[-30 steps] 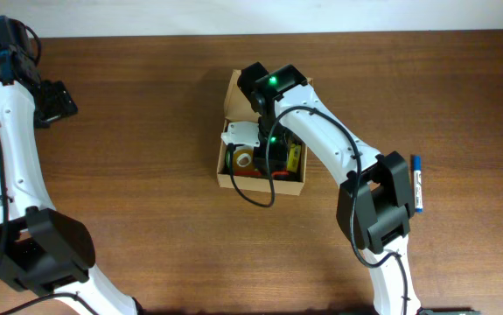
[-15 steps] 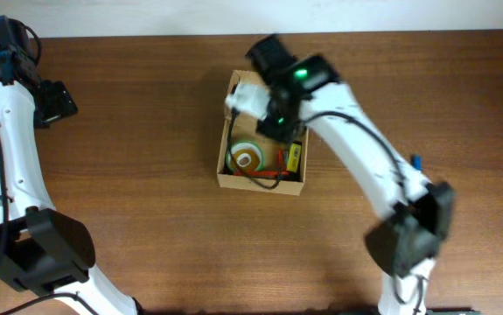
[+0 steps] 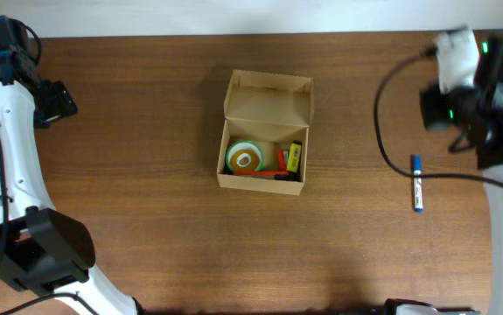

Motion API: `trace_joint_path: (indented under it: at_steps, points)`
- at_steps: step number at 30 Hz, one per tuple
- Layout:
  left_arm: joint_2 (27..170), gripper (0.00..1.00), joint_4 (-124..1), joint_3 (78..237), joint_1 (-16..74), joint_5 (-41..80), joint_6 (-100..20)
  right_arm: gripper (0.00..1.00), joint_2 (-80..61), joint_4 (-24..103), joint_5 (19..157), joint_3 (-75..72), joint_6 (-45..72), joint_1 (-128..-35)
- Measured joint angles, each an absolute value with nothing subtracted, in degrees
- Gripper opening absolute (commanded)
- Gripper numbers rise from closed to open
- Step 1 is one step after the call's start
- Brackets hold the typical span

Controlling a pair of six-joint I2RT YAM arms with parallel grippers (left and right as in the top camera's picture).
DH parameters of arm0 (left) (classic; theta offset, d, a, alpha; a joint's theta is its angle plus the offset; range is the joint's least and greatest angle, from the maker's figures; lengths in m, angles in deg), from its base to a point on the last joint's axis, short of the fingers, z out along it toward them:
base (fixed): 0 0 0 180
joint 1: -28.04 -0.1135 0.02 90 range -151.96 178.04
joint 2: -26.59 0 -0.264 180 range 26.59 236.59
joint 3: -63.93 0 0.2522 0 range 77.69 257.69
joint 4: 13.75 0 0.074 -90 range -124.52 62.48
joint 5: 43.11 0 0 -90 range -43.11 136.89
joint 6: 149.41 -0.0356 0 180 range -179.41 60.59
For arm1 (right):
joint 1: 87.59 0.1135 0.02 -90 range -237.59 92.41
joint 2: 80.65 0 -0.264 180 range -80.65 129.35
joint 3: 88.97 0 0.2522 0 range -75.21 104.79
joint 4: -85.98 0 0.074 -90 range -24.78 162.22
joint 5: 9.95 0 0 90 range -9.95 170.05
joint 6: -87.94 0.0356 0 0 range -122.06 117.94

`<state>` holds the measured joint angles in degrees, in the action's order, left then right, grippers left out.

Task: Pack container
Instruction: 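Move the right gripper down onto the blue-capped marker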

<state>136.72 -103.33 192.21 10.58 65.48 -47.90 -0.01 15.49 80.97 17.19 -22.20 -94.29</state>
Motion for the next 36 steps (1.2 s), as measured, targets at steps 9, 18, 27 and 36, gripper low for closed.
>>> trace_joint_path:
  at_steps: [9, 18, 27, 36]
  points:
    - [136.72, 1.0, -103.3, 192.21, 10.58, 65.48, -47.9, 0.53, 2.07, 17.78, 82.9, -6.13, -18.44, -105.02]
    - [136.72, 1.0, -103.3, 192.21, 10.58, 65.48, -47.9, 0.67, 10.72, 20.41, 80.73, -7.57, -17.7, -105.94]
    - [136.72, 1.0, -103.3, 192.21, 10.58, 65.48, -47.9, 0.59, 19.92, 21.98, 77.94, -7.57, -18.2, -106.01]
    - [136.72, 1.0, -103.3, 192.21, 10.58, 65.48, -47.9, 0.52, 24.32, 22.64, 76.47, -7.6, -18.4, -106.36]
